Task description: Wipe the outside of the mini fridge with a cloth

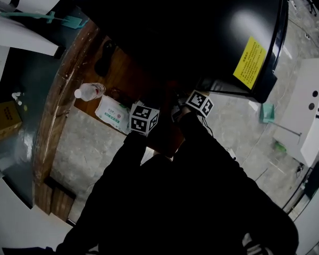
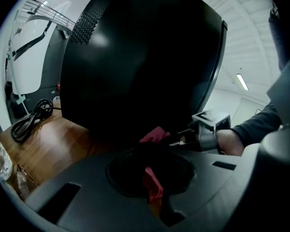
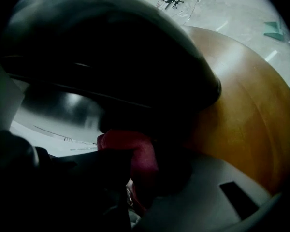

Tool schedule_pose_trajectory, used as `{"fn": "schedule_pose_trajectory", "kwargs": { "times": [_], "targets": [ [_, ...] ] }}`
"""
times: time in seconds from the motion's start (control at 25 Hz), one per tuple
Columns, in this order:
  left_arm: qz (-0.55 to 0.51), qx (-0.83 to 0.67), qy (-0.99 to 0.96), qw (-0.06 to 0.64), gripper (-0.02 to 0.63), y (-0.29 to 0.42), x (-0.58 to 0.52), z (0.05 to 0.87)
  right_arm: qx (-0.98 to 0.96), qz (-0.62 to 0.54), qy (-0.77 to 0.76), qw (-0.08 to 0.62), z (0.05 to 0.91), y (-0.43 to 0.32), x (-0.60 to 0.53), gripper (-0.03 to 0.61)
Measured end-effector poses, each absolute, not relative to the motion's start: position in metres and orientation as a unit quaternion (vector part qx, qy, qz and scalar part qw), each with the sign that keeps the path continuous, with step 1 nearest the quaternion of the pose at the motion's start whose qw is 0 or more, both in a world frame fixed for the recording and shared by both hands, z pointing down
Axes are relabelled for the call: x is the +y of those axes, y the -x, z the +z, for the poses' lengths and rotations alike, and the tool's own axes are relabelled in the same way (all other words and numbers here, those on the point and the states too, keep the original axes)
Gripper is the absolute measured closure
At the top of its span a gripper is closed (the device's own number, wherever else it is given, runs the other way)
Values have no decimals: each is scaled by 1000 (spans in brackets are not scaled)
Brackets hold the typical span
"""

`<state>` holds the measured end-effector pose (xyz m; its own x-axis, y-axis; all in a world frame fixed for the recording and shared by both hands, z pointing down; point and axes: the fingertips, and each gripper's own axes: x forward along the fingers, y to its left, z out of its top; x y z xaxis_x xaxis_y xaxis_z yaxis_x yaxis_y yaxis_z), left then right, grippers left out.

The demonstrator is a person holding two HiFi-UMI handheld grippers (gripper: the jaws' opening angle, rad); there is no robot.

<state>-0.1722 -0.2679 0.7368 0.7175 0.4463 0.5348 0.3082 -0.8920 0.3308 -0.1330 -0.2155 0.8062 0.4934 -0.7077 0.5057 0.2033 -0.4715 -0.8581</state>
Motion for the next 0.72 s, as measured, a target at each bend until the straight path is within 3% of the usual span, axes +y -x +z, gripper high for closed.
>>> {"fn": "schedule_pose_trajectory", "kwargs": {
  "times": [0.24, 0.72],
  "targets": [
    [289, 222, -925, 111, 607, 194, -273, 703, 260, -469, 740, 405, 783, 147, -222, 500],
    [199, 266, -937, 110, 607, 290, -271, 558, 479, -281, 800, 229, 552, 217, -222, 503]
  ]
}}
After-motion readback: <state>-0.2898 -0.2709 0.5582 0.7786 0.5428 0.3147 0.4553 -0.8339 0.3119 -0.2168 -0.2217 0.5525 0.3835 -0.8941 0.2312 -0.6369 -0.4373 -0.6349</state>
